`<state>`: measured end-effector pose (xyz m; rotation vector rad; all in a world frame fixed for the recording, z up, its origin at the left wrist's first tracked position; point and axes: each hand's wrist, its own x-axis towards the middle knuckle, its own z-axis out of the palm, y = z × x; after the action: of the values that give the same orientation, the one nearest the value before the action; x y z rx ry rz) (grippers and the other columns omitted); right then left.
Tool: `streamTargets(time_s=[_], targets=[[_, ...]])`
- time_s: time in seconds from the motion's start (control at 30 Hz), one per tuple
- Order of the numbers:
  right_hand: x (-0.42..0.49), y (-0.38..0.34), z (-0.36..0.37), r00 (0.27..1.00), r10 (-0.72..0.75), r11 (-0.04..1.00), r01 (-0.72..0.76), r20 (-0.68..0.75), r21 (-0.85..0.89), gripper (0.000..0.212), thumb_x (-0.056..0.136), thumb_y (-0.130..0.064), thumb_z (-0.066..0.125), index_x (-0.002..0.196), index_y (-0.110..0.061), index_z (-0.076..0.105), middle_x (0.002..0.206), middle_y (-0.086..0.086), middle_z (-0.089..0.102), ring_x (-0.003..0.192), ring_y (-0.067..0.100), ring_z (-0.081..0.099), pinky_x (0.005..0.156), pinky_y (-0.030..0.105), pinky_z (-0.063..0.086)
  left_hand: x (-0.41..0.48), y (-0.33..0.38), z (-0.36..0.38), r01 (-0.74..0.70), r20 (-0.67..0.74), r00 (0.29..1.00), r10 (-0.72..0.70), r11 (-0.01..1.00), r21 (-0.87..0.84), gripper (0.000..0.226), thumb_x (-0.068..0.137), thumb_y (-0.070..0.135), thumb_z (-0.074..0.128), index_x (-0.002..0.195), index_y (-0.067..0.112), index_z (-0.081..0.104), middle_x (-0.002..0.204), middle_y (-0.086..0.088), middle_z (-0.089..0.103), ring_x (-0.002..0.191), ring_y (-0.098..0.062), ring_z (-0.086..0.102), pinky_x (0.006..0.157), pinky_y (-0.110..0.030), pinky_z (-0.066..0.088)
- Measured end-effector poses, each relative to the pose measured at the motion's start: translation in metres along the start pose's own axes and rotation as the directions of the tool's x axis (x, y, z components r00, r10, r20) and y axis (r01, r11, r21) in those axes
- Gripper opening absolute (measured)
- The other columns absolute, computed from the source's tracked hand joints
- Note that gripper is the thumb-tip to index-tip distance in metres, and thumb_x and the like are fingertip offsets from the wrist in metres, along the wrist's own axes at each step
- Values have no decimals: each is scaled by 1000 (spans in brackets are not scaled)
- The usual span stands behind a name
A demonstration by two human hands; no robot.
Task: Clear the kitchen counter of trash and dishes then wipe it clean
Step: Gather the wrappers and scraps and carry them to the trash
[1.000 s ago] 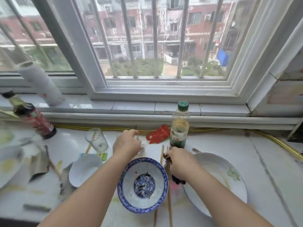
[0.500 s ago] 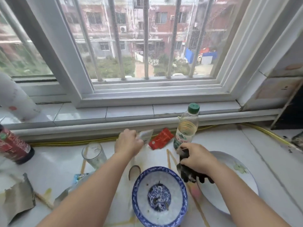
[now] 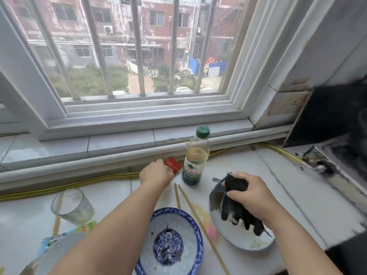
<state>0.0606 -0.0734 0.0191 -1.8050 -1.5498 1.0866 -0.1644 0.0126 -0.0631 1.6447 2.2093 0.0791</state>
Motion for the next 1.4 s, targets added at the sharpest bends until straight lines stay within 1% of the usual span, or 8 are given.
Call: streamTargets(time_s=[0.3, 0.47, 0.63, 0.9, 1.0, 1.13, 1.23, 1.4], targets=[[-11, 11, 12, 993, 49, 993, -60, 110, 102, 24, 75, 7, 67, 84, -14, 71, 86, 11, 72, 77, 17, 65, 68, 25, 52, -6, -10, 10, -169, -194, 965, 176, 984, 53, 17, 91, 21, 52, 105, 14, 57, 111, -7, 53, 104, -28, 51, 79, -38, 45], [-8, -2, 20, 983, -1, 975, -40, 183, 218, 19, 73, 7, 67, 84, -8, 72, 73, 3, 70, 69, 15, 65, 64, 23, 53, -10, -24, -12, -104, -241, 970, -29, 849, -518, 2, 91, 15, 50, 90, 16, 51, 84, -7, 60, 80, -30, 57, 70, -38, 47], [-3, -36, 42, 975, -149, 927, 79, 167, 368, 21, 72, 7, 70, 80, -12, 72, 68, 1, 69, 67, 14, 66, 63, 24, 54, -25, -41, -50, 340, 357, 932, 57, 196, -920, 17, 72, 4, 53, 89, 7, 50, 86, -13, 50, 81, -28, 50, 75, -39, 48], [0, -69, 92, 925, -333, 843, 206, 181, 498, 17, 72, 7, 67, 78, -8, 70, 68, 2, 64, 68, 14, 61, 63, 25, 52, -51, -58, -67, 588, 560, 602, 569, 159, -793, 23, 77, 25, 71, 94, 10, 65, 84, -8, 63, 69, -17, 59, 71, -27, 48], [-2, -62, 92, 962, -227, 847, 119, 151, 518, 18, 78, 12, 65, 83, -5, 69, 72, 3, 67, 70, 16, 64, 64, 27, 54, -51, -52, -68, 394, 430, 829, 357, 172, -903, 12, 90, 3, 52, 100, 7, 56, 92, -9, 62, 76, -19, 59, 68, -30, 49], [2, -29, 76, 989, 47, 999, -46, 142, -10, 14, 78, 2, 63, 87, -8, 69, 87, 8, 71, 84, 23, 65, 74, 32, 53, -54, -55, -66, 262, 264, 964, 10, 97, -960, 32, 87, -17, 44, 110, 3, 50, 92, -16, 61, 78, -26, 60, 71, -38, 52], [-7, 1, 70, 916, 285, 826, -85, 283, -558, 15, 84, -10, 54, 94, -8, 65, 97, 10, 68, 91, 26, 63, 74, 32, 50, -55, -66, -63, 243, 235, 968, -90, 92, -966, 37, 86, -16, 50, 113, 7, 46, 94, -14, 60, 82, -27, 62, 81, -41, 53], [-24, 26, 90, 938, 229, 647, 51, 258, -760, 22, 91, -14, 43, 108, -11, 57, 110, 9, 60, 88, 25, 54, 70, 30, 42, -69, -69, -50, 210, 189, 957, -218, 74, -975, 44, 85, -16, 49, 120, 10, 44, 93, -9, 58, 81, -23, 60, 80, -41, 53]])
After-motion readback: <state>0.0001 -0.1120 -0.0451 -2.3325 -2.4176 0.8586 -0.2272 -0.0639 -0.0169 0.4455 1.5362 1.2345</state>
